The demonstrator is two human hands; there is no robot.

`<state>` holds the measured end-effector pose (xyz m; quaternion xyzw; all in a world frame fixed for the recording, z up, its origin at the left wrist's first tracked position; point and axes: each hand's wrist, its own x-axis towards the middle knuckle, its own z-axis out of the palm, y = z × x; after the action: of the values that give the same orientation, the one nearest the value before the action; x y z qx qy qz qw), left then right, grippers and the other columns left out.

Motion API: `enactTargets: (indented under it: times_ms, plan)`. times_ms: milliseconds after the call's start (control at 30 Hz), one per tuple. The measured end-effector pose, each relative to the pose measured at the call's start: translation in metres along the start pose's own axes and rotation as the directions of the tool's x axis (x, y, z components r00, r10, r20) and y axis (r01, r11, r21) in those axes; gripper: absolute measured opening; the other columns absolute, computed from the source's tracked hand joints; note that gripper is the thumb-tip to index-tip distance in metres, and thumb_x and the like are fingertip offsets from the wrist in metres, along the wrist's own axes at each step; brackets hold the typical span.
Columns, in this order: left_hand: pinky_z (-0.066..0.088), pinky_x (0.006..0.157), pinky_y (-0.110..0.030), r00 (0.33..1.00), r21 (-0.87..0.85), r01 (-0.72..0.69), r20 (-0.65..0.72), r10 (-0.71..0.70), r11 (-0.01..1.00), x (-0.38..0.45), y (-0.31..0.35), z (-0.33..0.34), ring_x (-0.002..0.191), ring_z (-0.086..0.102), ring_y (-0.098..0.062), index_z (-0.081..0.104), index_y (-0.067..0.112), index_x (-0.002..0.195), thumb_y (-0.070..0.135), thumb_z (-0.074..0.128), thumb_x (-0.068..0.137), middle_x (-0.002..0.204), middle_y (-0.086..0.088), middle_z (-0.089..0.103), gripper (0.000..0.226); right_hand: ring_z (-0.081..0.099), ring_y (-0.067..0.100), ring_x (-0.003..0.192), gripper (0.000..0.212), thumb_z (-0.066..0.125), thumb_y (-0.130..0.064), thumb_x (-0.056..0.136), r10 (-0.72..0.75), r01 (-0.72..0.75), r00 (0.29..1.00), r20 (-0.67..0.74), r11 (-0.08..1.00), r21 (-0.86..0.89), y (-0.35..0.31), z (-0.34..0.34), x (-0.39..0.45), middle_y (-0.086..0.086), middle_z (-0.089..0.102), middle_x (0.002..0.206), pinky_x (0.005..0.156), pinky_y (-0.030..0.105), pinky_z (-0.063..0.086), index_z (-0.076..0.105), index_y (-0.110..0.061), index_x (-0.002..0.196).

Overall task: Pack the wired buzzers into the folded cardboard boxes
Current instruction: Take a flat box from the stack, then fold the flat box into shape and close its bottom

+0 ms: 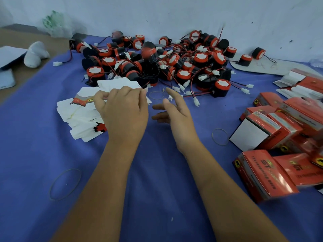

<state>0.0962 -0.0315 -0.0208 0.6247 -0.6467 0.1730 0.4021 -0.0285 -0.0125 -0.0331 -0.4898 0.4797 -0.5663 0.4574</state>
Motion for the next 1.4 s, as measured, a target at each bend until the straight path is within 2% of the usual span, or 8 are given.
enactTargets:
  times_ms: [167, 333, 500, 667, 800, 967, 1100, 1400]
  plan:
    - [0.028, 0.074, -0.034, 0.925, 0.127, -0.123, 0.374, 0.068, 0.984, -0.007, 0.027, 0.004, 0.091, 0.059, -0.025, 0.067, 0.023, 0.094, 0.022, 0.045, 0.094, 0.092, -0.001, 0.066, 0.022, 0.067, 0.009, 0.097, 0.038, 0.042, -0.002, 0.097, 0.048, -0.051, 0.996, 0.071, 0.998, 0.034, 0.002, 0.002, 0.005, 0.004, 0.072, 0.106, 0.082, 0.022, 0.053, 0.063, -0.012, 0.126]
    - [0.032, 0.061, -0.029, 0.925, -0.186, -0.01, 0.371, 0.079, 0.982, -0.014, 0.044, -0.002, 0.078, 0.056, -0.019, 0.066, 0.019, 0.11, 0.022, 0.04, 0.1, 0.094, -0.001, 0.068, 0.028, 0.07, 0.02, 0.087, 0.025, 0.05, -0.014, 0.099, 0.136, -0.112, 0.985, -0.104, 0.971, 0.21, 0.002, -0.003, 0.008, 0.014, 0.074, 0.092, 0.08, 0.033, 0.057, 0.072, -0.004, 0.095]
    - [0.049, 0.079, -0.035, 0.947, -0.537, -0.015, 0.262, 0.184, 0.844, -0.026, 0.049, -0.008, 0.101, 0.061, -0.018, 0.068, 0.019, 0.116, 0.023, 0.044, 0.094, 0.111, 0.005, 0.069, 0.033, 0.07, 0.017, 0.084, 0.027, 0.052, 0.0, 0.094, 0.131, -0.073, 0.881, -0.454, 0.987, 0.142, 0.002, -0.027, 0.017, 0.003, 0.07, 0.097, 0.071, 0.032, 0.059, 0.069, -0.019, 0.103]
    - [0.027, 0.106, -0.026, 0.968, -0.571, 0.178, 0.246, -0.04, 0.802, -0.02, 0.036, 0.01, 0.129, 0.035, -0.019, 0.055, 0.02, 0.13, 0.02, 0.055, 0.089, 0.135, 0.001, 0.048, 0.042, 0.065, 0.012, 0.07, 0.037, 0.055, 0.003, 0.094, 0.241, 0.024, 0.793, -0.559, 0.905, 0.425, -0.003, -0.051, 0.021, 0.003, 0.064, 0.094, 0.064, 0.027, 0.058, 0.053, -0.02, 0.123]
    - [0.037, 0.108, -0.028, 0.835, -0.769, 0.511, 0.549, -0.01, 0.384, -0.019, 0.039, 0.016, 0.134, 0.038, -0.006, 0.025, 0.029, 0.151, 0.019, 0.065, 0.092, 0.147, 0.013, 0.034, 0.072, 0.068, 0.021, 0.088, 0.043, 0.048, 0.013, 0.09, 0.221, 0.057, 0.879, -0.423, 0.832, 0.552, -0.005, -0.054, 0.02, 0.018, 0.066, 0.113, 0.071, 0.026, 0.058, 0.051, -0.003, 0.13]
    - [0.05, 0.079, -0.015, 0.829, -0.783, 0.556, 0.548, -0.113, 0.279, -0.014, 0.035, 0.022, 0.089, 0.062, 0.005, 0.055, 0.026, 0.123, 0.006, 0.053, 0.094, 0.1, 0.023, 0.068, 0.035, 0.051, 0.009, 0.119, 0.057, 0.063, -0.013, 0.087, -0.101, 0.025, 0.925, -0.367, 0.978, -0.207, 0.0, -0.044, 0.011, 0.001, 0.048, 0.137, 0.099, 0.032, 0.049, 0.046, -0.022, 0.14]
    - [0.053, 0.088, -0.03, 0.832, -0.8, 0.555, 0.529, -0.17, 0.226, -0.013, 0.031, 0.023, 0.109, 0.063, -0.006, 0.045, 0.029, 0.142, 0.001, 0.051, 0.089, 0.12, 0.011, 0.066, 0.06, 0.019, 0.013, 0.139, 0.075, 0.063, -0.06, 0.074, -0.433, 0.233, 0.9, -0.052, 0.577, -0.783, 0.003, -0.036, 0.003, -0.008, 0.029, 0.147, 0.114, 0.036, 0.013, 0.041, -0.039, 0.142]
    - [0.057, 0.076, -0.03, 0.796, -0.795, 0.606, 0.603, -0.059, 0.043, -0.011, 0.024, 0.024, 0.099, 0.069, -0.016, 0.051, 0.041, 0.133, 0.0, 0.048, 0.083, 0.109, -0.002, 0.07, 0.065, 0.064, 0.029, 0.1, 0.033, 0.05, -0.025, 0.098, -0.498, 0.428, 0.852, 0.161, 0.485, -0.763, 0.0, -0.03, -0.001, 0.009, 0.068, 0.117, 0.075, 0.047, 0.053, 0.066, -0.008, 0.122]
